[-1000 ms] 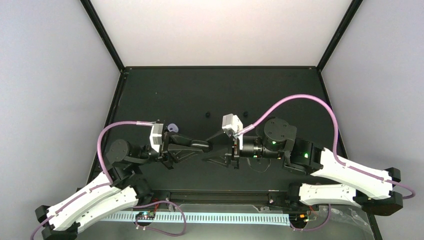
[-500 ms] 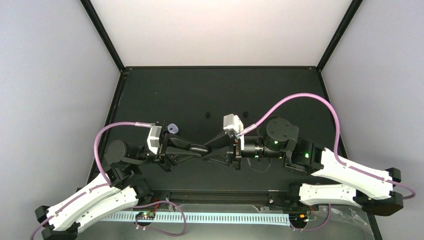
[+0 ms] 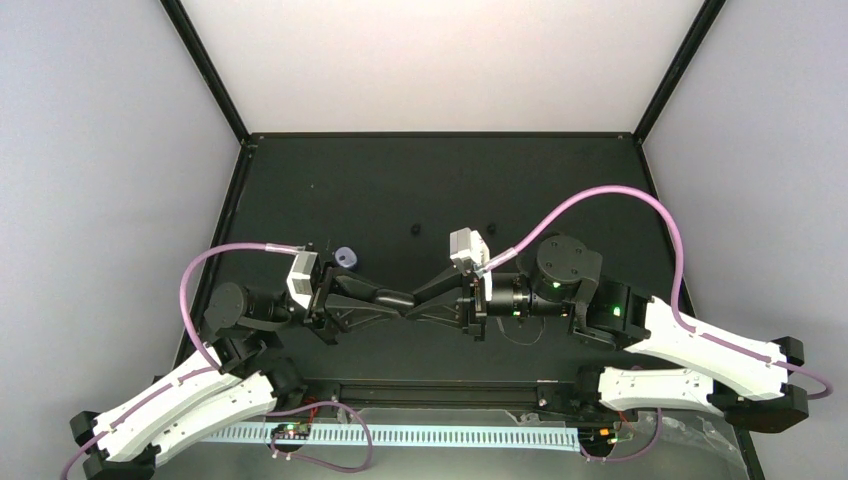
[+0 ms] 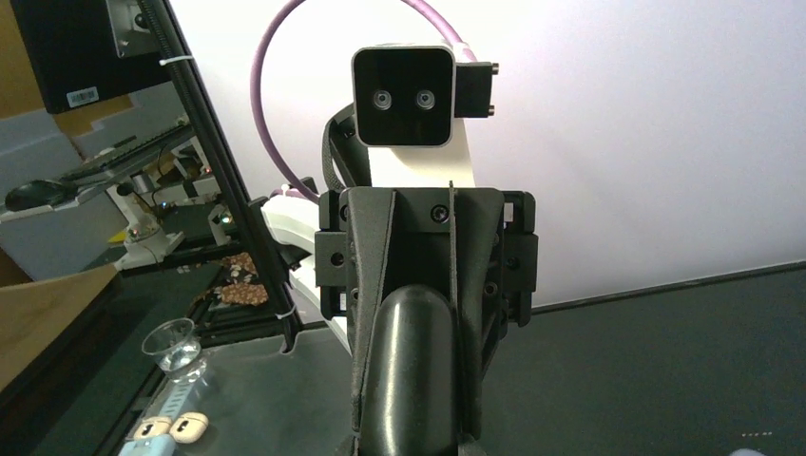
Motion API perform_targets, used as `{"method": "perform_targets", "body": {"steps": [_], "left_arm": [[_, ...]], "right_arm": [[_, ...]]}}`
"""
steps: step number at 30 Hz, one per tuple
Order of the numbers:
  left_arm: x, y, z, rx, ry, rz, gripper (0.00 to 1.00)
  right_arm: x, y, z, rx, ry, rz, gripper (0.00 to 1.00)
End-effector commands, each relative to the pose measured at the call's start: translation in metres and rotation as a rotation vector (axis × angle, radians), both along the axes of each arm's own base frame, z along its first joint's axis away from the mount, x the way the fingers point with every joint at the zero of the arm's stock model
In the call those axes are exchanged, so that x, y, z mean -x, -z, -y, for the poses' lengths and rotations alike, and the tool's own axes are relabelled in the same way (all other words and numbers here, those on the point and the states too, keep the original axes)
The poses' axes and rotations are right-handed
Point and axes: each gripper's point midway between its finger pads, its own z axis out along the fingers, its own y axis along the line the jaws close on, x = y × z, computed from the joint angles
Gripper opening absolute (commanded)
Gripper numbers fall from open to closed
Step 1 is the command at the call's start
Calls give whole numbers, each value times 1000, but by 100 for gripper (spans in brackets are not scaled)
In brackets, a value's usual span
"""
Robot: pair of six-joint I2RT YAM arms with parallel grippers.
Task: Insert the wireless bluetooth earbuds into the charging case
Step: Pick up the charging case at the center of the board.
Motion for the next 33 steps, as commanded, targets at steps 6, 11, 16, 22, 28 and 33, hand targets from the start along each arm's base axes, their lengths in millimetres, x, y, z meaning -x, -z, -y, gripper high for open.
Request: {"method": "perform_targets", "body": {"steps": [6,11,16,22,28,33], "left_arm": [[-1,-13,-1,-1,-6,-7,20],[-9,-7,1,-21,-39,-44,42],[-10,-1,3,-39,-38,-58,43],[-8,-4,1,-28,-34,-46,34],[-5,-10,-1,-15,-26,-20,23],[-3,-9,0,-19,-20,-7,2]], "right_arm": [[0,-14,4,-44,3,34,1],[-2,-15,5,-46,19,58,1],[-3,-16,6,-46,27,73,1],[-4,-13,4,-28,30,82,1],[-4,-9,2,-9,26,86,1],[-5,-10,4,-1,33,91,5]]}}
